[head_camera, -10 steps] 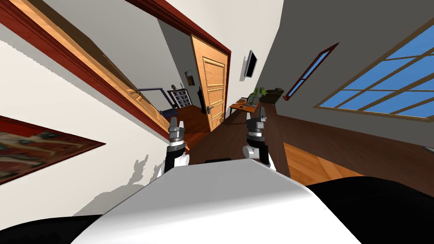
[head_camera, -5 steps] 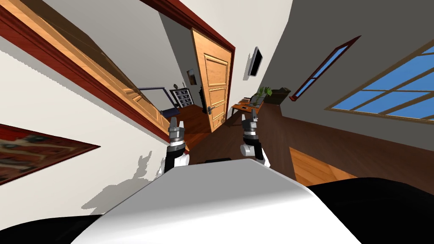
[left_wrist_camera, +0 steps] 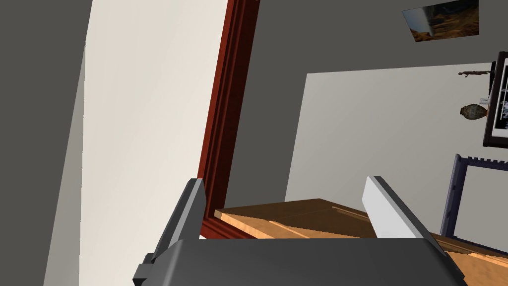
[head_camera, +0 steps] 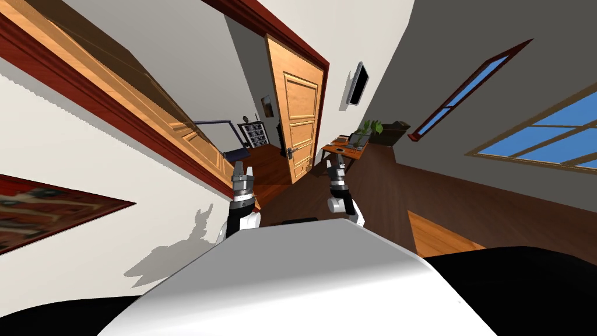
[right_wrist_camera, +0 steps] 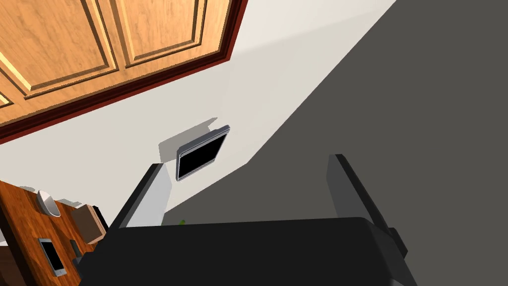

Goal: Push the door open

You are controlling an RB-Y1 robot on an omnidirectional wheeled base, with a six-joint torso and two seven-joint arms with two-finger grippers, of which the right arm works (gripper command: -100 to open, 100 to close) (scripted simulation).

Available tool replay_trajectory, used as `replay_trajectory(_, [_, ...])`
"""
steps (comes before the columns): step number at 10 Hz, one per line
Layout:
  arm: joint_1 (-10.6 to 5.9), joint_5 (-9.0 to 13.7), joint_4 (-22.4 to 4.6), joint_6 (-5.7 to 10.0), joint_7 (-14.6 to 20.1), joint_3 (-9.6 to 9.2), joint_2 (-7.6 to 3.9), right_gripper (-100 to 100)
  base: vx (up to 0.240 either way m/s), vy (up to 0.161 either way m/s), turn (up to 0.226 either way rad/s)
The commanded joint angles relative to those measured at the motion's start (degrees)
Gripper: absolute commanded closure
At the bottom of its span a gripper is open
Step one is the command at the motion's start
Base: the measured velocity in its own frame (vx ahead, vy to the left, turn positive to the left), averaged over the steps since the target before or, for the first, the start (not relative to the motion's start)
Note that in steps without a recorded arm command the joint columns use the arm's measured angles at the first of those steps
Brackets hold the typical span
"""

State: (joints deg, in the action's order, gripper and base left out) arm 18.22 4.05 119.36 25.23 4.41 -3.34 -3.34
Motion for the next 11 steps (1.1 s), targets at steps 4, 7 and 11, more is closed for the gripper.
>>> replay_trajectory(4, [-3.4, -0.7, -6.04, -0.6, 1.6, -1.12, -1.38, -100, 0.111, -0.038, 0.082])
replay_trajectory(7, [-5.48, -1.17, -9.9, -0.8, 2.53, -1.89, -2.13, -100, 0.088, -0.034, 0.08])
replay_trajectory(11, [-8.35, -1.82, -15.23, -1.08, 3.82, -2.95, -3.09, -100, 0.092, -0.046, 0.077])
